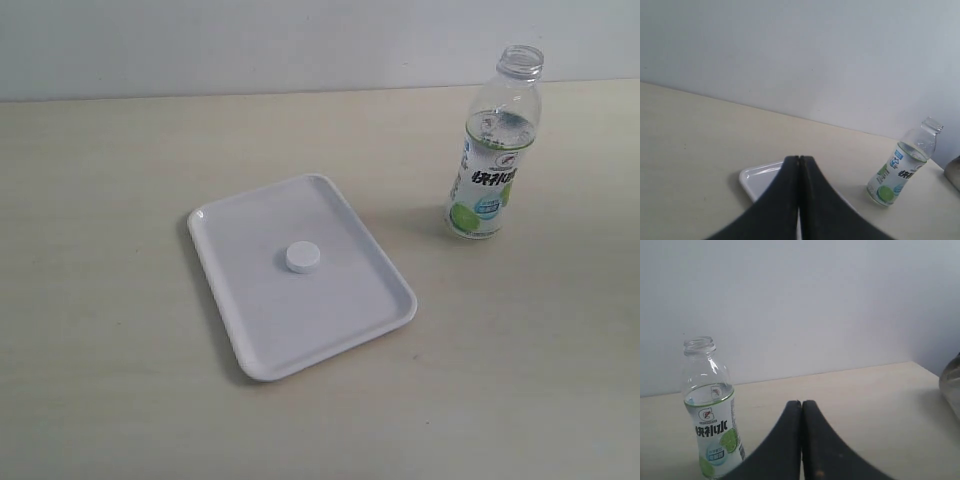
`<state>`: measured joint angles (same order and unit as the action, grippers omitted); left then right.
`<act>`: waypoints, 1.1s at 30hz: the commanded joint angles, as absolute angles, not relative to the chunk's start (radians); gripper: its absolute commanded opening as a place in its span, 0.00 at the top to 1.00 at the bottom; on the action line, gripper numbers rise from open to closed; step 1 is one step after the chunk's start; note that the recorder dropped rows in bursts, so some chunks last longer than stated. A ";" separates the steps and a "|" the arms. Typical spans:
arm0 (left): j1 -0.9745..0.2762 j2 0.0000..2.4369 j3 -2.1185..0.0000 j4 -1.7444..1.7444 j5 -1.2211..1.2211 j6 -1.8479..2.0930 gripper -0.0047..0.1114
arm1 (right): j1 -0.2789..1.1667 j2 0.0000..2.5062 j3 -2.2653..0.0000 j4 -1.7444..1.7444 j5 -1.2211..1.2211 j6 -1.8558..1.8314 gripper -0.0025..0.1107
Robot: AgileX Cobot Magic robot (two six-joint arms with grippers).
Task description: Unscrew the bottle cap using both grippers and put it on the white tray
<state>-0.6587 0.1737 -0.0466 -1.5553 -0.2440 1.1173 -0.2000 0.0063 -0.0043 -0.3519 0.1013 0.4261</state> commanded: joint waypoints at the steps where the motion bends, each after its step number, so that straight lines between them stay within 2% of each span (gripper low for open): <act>1: -0.657 0.167 -0.044 -1.556 -0.238 1.121 0.96 | -0.206 0.000 0.000 -0.209 0.103 0.289 0.98; 9: -0.657 0.167 -0.044 -1.556 -0.238 1.121 0.96 | -0.206 0.000 0.000 -0.077 0.105 0.226 0.98; 33: -0.657 0.167 -0.044 -1.556 -0.238 1.121 0.96 | -0.206 0.000 0.000 -0.077 0.110 0.161 0.98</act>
